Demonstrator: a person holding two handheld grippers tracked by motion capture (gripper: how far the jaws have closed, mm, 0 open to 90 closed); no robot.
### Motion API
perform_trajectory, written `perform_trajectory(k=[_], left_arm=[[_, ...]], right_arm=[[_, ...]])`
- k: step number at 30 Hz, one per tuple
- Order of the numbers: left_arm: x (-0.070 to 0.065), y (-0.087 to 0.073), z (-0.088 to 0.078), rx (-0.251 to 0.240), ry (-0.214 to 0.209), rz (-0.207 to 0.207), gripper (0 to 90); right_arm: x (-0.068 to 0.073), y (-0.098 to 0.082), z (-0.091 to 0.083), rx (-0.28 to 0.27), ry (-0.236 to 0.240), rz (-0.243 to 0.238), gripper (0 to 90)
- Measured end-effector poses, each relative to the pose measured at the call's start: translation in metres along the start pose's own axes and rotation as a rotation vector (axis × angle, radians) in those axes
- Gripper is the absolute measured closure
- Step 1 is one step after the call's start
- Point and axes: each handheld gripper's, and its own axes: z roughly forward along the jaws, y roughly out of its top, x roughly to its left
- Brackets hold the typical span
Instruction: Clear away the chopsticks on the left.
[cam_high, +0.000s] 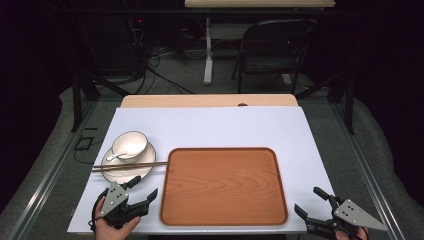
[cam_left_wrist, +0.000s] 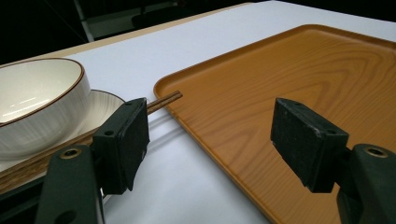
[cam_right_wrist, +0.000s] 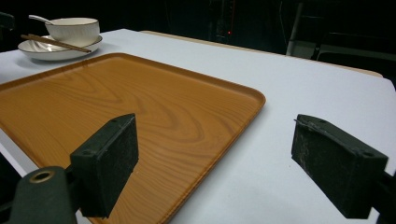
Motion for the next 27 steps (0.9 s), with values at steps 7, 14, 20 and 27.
perform_trajectory(k=[7,14,20,27], left_arm=[[0.000,-0.001,0.000,0.001,0.013,-0.008,29.4],[0.001,-0.001,-0.003,0.013,0.013,0.006,32.5],[0.005,0.006,0.000,0.104,0.016,-0.047,22.2],[0.003,0.014,-0.008,0.110,0.006,-0.002,18.6]], right_arm=[[0.001,0.000,-0.001,-0.001,0.002,0.006,14.4],[0.001,0.000,-0.002,-0.003,-0.011,0.007,14.4],[0.001,0.001,0.000,0.006,-0.013,0.012,14.4],[0.001,0.000,-0.002,0.002,-0.017,0.014,14.4]])
